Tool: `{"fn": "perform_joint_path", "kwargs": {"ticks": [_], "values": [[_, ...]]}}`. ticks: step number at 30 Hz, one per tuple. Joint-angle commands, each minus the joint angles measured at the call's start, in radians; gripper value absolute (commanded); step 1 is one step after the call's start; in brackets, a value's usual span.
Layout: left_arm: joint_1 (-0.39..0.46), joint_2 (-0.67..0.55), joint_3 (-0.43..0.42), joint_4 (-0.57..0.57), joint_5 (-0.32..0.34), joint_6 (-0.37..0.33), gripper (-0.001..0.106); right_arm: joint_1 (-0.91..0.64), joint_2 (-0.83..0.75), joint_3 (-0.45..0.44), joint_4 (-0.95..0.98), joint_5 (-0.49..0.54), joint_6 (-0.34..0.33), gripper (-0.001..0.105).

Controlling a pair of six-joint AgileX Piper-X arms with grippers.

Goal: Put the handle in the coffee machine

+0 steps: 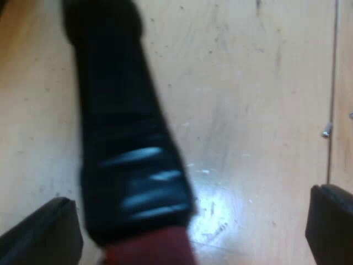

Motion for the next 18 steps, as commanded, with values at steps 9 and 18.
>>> {"fn": "perform_joint_path", "kwargs": {"ticks": [9, 18], "values": [[-0.004, -0.004, 0.027, -0.062, -0.021, 0.002, 0.084, -0.009, -0.031, -0.014, 0.032, -0.027, -0.003, 0.000], [0.007, -0.006, 0.029, -0.086, -0.051, 0.002, 0.081, -0.009, -0.031, -0.014, 0.032, -0.027, -0.003, 0.000]]}}
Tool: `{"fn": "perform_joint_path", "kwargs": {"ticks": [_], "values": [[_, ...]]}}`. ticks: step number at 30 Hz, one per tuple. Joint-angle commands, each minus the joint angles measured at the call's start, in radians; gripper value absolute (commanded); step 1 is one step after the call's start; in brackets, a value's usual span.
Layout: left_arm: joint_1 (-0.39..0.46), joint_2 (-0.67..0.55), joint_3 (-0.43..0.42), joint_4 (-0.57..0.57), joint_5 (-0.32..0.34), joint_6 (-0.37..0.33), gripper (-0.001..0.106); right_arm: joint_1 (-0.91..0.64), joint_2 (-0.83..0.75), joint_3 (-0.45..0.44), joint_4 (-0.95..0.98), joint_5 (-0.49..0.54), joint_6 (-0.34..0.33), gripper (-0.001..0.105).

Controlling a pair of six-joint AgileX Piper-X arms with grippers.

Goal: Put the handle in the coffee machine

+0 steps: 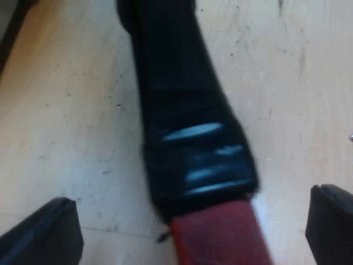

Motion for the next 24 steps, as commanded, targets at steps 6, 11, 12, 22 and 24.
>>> {"fn": "perform_joint_path", "kwargs": {"ticks": [6, 11, 12, 22, 24], "values": [[0.003, -0.006, -0.003, -0.006, -0.048, 0.002, 0.069, -0.004, -0.028, -0.014, -0.004, -0.027, -0.003, 0.000], [0.003, -0.006, -0.003, -0.032, -0.048, 0.002, 0.069, -0.004, -0.028, -0.014, -0.004, -0.027, 0.000, 0.000], [0.003, -0.006, -0.003, -0.036, -0.048, 0.002, 0.069, -0.004, -0.028, -0.014, -0.004, -0.027, 0.000, 0.000], [0.003, -0.006, -0.003, -0.036, -0.048, 0.004, 0.056, -0.004, -0.028, -0.014, -0.004, -0.024, 0.000, 0.000], [0.003, -0.006, -0.003, -0.033, -0.048, 0.004, 0.056, -0.004, -0.028, -0.014, -0.004, -0.024, 0.000, 0.000]]}}
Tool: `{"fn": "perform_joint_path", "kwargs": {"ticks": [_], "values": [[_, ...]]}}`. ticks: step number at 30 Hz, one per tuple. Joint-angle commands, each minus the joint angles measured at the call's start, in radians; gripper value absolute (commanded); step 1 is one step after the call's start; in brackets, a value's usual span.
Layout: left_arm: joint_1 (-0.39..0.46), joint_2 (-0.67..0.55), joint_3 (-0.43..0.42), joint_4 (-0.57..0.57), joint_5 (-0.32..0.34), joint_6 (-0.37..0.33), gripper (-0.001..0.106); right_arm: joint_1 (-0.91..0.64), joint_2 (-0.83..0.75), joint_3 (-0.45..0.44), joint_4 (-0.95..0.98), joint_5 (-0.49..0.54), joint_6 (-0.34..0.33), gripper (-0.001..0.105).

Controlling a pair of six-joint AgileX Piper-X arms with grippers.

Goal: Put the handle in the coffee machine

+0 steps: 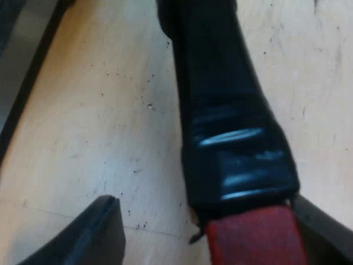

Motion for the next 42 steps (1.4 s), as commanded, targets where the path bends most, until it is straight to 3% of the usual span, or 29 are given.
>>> {"fn": "perform_joint_path", "kwargs": {"ticks": [1, 4, 6, 11, 13, 15, 17, 19, 22, 24, 25, 27, 32, 39, 40, 42], "values": [[0.003, -0.006, -0.003, -0.003, 0.000, 0.004, 0.056, -0.004, -0.028, -0.014, -0.006, -0.024, -0.002, 0.000], [0.003, -0.006, -0.003, -0.003, 0.000, 0.004, 0.054, -0.004, -0.028, -0.014, -0.013, -0.024, 0.000, 0.000], [0.003, -0.006, -0.003, -0.003, 0.000, 0.004, 0.043, -0.004, -0.028, -0.014, -0.014, -0.024, 0.004, 0.000], [0.003, -0.006, -0.003, -0.005, 0.006, 0.004, 0.029, -0.004, -0.028, -0.014, -0.014, -0.024, 0.004, 0.000], [0.003, -0.006, -0.003, -0.013, 0.025, 0.004, 0.022, -0.004, -0.028, -0.014, -0.016, -0.024, 0.004, 0.000], [0.003, -0.006, -0.003, -0.030, 0.098, 0.004, 0.007, -0.001, -0.028, -0.014, -0.021, -0.022, 0.004, 0.000], [0.003, -0.006, -0.003, -0.041, 0.142, 0.004, 0.000, 0.001, -0.028, -0.014, -0.022, -0.003, 0.004, 0.000], [0.003, -0.006, -0.003, -0.047, 0.160, 0.002, 0.000, 0.002, -0.028, -0.014, -0.020, 0.001, 0.004, 0.001], [0.003, -0.006, -0.003, -0.047, 0.164, 0.002, 0.000, 0.002, -0.028, -0.014, -0.019, 0.001, 0.004, 0.023], [0.003, -0.006, -0.003, -0.047, 0.178, 0.002, 0.000, 0.002, -0.028, -0.014, -0.019, 0.001, 0.004, 0.057], [0.003, -0.006, -0.003, -0.047, 0.178, 0.002, 0.000, 0.002, -0.028, -0.014, -0.019, 0.001, 0.004, 0.063], [0.003, -0.006, -0.003, -0.047, 0.178, 0.004, 0.000, 0.002, -0.028, -0.014, -0.030, 0.012, 0.004, 0.091], [0.032, -0.006, -0.003, -0.047, 0.178, 0.004, 0.000, 0.002, -0.028, -0.019, -0.040, 0.154, 0.004, 0.095], [0.070, -0.006, -0.003, -0.047, 0.178, 0.004, 0.000, 0.002, -0.075, -0.036, -0.041, 0.208, 0.004, 0.095], [0.131, -0.006, -0.003, -0.047, 0.178, 0.006, 0.000, 0.010, -0.090, -0.036, -0.041, 0.223, 0.004, 0.095], [0.155, -0.006, -0.003, -0.047, 0.181, 0.006, 0.000, 0.030, -0.115, -0.036, -0.043, 0.278, 0.007, 0.095]]}}
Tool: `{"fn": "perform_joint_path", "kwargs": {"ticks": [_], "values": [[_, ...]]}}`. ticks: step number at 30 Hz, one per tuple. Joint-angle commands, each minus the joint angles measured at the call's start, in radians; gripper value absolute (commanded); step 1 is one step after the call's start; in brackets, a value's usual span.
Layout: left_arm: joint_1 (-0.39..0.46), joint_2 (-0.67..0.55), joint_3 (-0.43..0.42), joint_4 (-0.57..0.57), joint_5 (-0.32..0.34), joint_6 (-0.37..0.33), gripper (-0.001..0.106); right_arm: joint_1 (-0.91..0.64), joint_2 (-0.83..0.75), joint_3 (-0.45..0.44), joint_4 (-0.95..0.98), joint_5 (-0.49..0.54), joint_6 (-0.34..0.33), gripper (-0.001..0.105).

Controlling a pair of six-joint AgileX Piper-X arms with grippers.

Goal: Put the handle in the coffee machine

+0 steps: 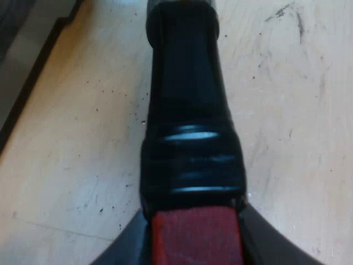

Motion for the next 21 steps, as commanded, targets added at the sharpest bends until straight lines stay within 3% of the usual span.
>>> {"fn": "perform_joint_path", "kwargs": {"ticks": [1, 5, 7, 9, 11, 16, 21], "values": [[0.063, -0.006, -0.009, -0.033, 0.050, 0.003, 0.000, 0.043, -0.068, -0.013, -0.012, 0.119, 0.000, 0.095], [0.153, -0.006, -0.009, 0.001, 0.059, 0.022, 0.000, 0.178, -0.107, 0.003, -0.119, 0.347, 0.033, 0.094], [0.180, -0.006, -0.012, 0.024, 0.058, 0.040, 0.000, 0.245, -0.112, 0.019, -0.206, 0.409, 0.033, 0.085], [0.216, -0.006, -0.017, 0.054, 0.059, 0.057, 0.000, 0.316, -0.111, 0.054, -0.302, 0.476, 0.058, 0.070], [0.250, -0.006, -0.024, 0.073, 0.065, 0.063, 0.000, 0.357, -0.111, 0.090, -0.378, 0.498, 0.069, 0.065], [0.325, -0.006, -0.025, 0.104, 0.114, 0.063, 0.000, 0.425, -0.111, 0.201, -0.551, 0.580, 0.086, 0.067], [0.381, 0.004, -0.025, 0.112, 0.133, 0.069, 0.000, 0.462, -0.111, 0.324, -0.727, 0.701, 0.146, 0.067]]}}
